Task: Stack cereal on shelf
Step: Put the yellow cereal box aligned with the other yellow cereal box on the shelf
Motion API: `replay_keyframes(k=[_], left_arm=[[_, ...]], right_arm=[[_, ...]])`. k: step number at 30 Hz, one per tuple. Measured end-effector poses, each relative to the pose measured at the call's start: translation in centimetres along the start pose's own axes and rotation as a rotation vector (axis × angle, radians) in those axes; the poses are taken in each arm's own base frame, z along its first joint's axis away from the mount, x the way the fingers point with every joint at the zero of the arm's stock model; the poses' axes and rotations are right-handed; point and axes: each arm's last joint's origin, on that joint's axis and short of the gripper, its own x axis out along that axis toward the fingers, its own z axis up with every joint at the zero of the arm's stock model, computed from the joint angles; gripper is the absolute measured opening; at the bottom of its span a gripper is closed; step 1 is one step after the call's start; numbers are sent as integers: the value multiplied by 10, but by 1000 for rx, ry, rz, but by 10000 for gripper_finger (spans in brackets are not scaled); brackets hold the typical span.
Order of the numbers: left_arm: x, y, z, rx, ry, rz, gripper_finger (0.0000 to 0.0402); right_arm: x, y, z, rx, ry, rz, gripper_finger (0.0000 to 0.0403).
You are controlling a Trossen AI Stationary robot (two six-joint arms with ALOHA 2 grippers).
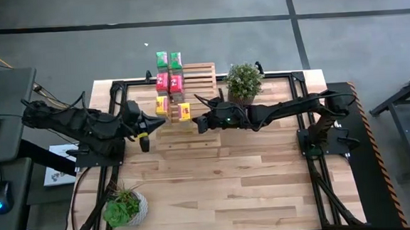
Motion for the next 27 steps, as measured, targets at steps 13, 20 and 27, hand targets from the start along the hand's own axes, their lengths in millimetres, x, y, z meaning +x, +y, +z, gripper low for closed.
replay_keyframes(k=[13, 20, 27], left_arm=[[-19, 12, 9, -45, -63, -11, 0], [-21, 13, 10, -12, -72, -4, 0], [-25, 16, 11, -10, -77, -5, 0]], right_arm=[[6, 30, 25, -192, 48, -153, 0], [-2, 37, 32, -239, 81, -221, 0], [-9, 35, 30, -281, 179, -227, 0]])
